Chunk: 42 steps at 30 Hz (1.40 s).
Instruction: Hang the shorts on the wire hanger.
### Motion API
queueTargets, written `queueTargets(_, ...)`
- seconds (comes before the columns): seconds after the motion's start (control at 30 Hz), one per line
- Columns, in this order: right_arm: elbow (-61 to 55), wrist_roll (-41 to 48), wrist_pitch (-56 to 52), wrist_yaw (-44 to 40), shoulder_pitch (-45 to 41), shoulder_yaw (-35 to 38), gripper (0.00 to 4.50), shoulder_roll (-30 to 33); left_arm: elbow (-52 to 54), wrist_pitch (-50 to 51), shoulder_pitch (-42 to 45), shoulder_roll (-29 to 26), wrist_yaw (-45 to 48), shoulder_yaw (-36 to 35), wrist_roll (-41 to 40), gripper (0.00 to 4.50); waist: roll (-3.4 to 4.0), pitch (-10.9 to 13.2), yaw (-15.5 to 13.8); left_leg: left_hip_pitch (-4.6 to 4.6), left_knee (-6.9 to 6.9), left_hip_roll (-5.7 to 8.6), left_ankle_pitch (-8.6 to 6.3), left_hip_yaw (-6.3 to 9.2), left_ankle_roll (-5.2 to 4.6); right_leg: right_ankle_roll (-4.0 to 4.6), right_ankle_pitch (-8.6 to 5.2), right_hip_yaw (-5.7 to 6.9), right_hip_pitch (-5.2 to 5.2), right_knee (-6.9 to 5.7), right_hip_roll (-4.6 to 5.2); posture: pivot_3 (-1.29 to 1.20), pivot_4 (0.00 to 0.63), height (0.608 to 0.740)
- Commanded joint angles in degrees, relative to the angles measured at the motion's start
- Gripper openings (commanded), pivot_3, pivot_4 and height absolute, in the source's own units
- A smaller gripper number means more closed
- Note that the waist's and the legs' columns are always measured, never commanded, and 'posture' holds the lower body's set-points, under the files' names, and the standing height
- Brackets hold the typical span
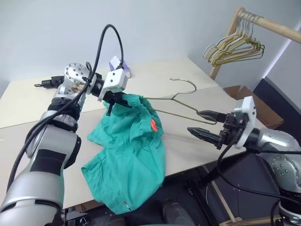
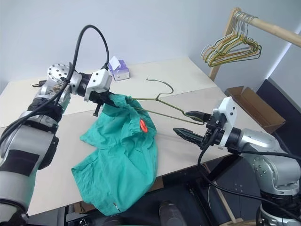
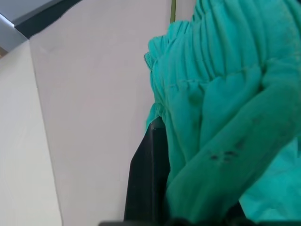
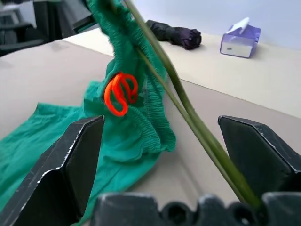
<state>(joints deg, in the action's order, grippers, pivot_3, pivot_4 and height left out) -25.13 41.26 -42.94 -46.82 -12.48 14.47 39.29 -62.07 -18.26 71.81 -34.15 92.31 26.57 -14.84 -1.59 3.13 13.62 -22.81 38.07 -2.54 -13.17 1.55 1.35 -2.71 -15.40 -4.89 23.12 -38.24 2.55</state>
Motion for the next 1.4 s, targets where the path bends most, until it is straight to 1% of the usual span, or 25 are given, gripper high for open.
queueTargets(0.03, 2.77, -1.41, -1.29, 2.86, -1.66, 3.81, 4.48, 3.85, -1.60, 2.05, 0.16, -7.61, 0.19, 1.58, -1.23, 0.00, 0.00, 0.00, -0.03, -0.01, 0.00, 0.00, 0.00, 0.00, 0.00, 0.00, 0.00, 0.00, 0.01, 0.01, 0.00, -0.21, 0.011, 0.740)
queueTargets(0.33, 4.71, -3.89, -0.12, -2.10, -10.49, -7.24, 4.48, 10.04, 0.74, 1.24, -0.91, -7.31, 0.19, 7.94, -5.29, 0.00, 0.01, 0.00, -0.05, -0.02, 0.00, -0.01, 0.00, -0.02, 0.00, -0.23, -0.14, 0.00, 0.03, 0.06, 0.00, -0.24, 0.000, 0.740)
queueTargets(0.43, 5.04, -4.05, -0.63, -3.75, -12.78, -9.68, 4.48, 11.13, 0.51, 0.50, -1.21, -6.97, 0.19, 8.88, -5.65, 0.00, 0.01, 0.00, -0.02, -0.02, 0.00, -0.02, 0.00, -0.02, 0.00, -0.24, -0.15, 0.00, 0.03, 0.07, 0.00, -0.25, 0.000, 0.740)
queueTargets(0.5, 5.16, -3.22, -2.20, -6.40, -14.85, -11.93, 4.48, 12.28, 0.47, 0.17, -1.27, -6.70, 0.19, 9.43, -5.78, 0.00, 0.01, 0.00, 0.12, -0.02, 0.00, -0.02, 0.00, -0.03, 0.00, -0.25, -0.15, 0.00, 0.03, 0.07, 0.00, -0.25, 0.000, 0.740)
queueTargets(0.63, 5.59, -5.19, -4.00, -11.99, -18.64, -18.52, 4.48, 16.64, -0.20, -1.01, -0.94, -6.17, 0.19, 10.26, -5.51, 0.00, 0.01, 0.00, 0.38, -0.02, 0.00, -0.03, 0.00, -0.03, 0.00, -0.26, -0.15, 0.00, 0.05, 0.07, 0.00, -0.27, 0.000, 0.740)
queueTargets(0.7, 6.93, -6.57, -4.68, -12.62, -20.24, -20.68, 4.48, 17.14, -0.47, -1.32, -0.76, -5.86, 0.19, 10.38, -5.54, 0.00, 0.01, 0.00, 0.65, -0.03, 0.00, -0.03, 0.00, -0.04, 0.00, -0.27, -0.16, 0.00, 0.05, 0.09, 0.01, -0.27, 0.000, 0.740)
queueTargets(0.8, 9.58, -7.39, -5.34, -12.71, -21.11, -21.46, 4.48, 16.80, 0.05, -1.62, -0.95, -6.12, 0.19, 10.71, -6.28, 0.00, 0.01, 0.00, 1.06, -0.03, 0.00, -0.03, 0.00, -0.03, 0.00, -0.32, -0.19, 0.00, 0.05, 0.08, 0.01, -0.26, 0.000, 0.740)
queueTargets(0.97, 10.70, -8.08, -5.01, -15.99, -20.57, -21.68, 4.48, 18.66, 1.83, -2.27, -2.20, -7.63, 0.19, 12.05, -7.77, 0.00, 0.01, 0.00, 1.54, -0.04, 0.00, -0.03, 0.00, -0.04, 0.00, -0.27, -0.16, -0.01, 0.07, 0.08, 0.01, -0.26, 0.000, 0.740)
queueTargets(1.07, 12.13, -7.70, -8.60, -13.91, -22.94, -20.90, 4.48, 17.57, 2.50, -2.13, -2.67, -7.78, 0.19, 12.64, -8.68, 0.00, 0.01, 0.00, 1.63, -0.02, 0.00, -0.05, 0.00, -0.03, 0.00, -0.27, -0.16, -0.01, 0.07, 0.03, 0.00, -0.26, 0.000, 0.740)
queueTargets(1.13, 11.96, -7.37, -9.11, -13.57, -23.07, -20.56, 4.48, 16.98, 2.72, -2.15, -2.97, -7.59, 0.19, 12.79, -9.21, 0.00, 0.01, 0.00, 1.70, -0.01, 0.00, -0.05, 0.00, -0.03, 0.00, -0.29, -0.17, -0.02, 0.07, 0.02, 0.00, -0.27, 0.000, 0.740)
queueTargets(1.3, 8.44, -11.47, -3.52, -15.24, -20.15, -23.42, 4.48, 18.73, 2.83, -2.24, -3.55, -6.94, 0.19, 12.86, -9.92, 0.00, 0.01, 0.00, 1.70, -0.04, 0.00, -0.04, 0.00, -0.04, 0.00, -0.29, -0.17, -0.01, 0.08, 0.07, 0.01, -0.28, 0.000, 0.740)
queueTargets(1.4, 5.95, -22.21, -0.69, -13.64, -20.03, -31.83, 4.48, 21.92, 2.77, -2.40, -3.85, -6.67, 0.19, 13.01, -10.13, 0.00, 0.02, 0.01, 1.80, -0.03, 0.00, -0.05, 0.00, -0.06, 0.00, -0.33, -0.19, -0.03, 0.09, 0.05, 0.02, -0.28, 0.000, 0.740)
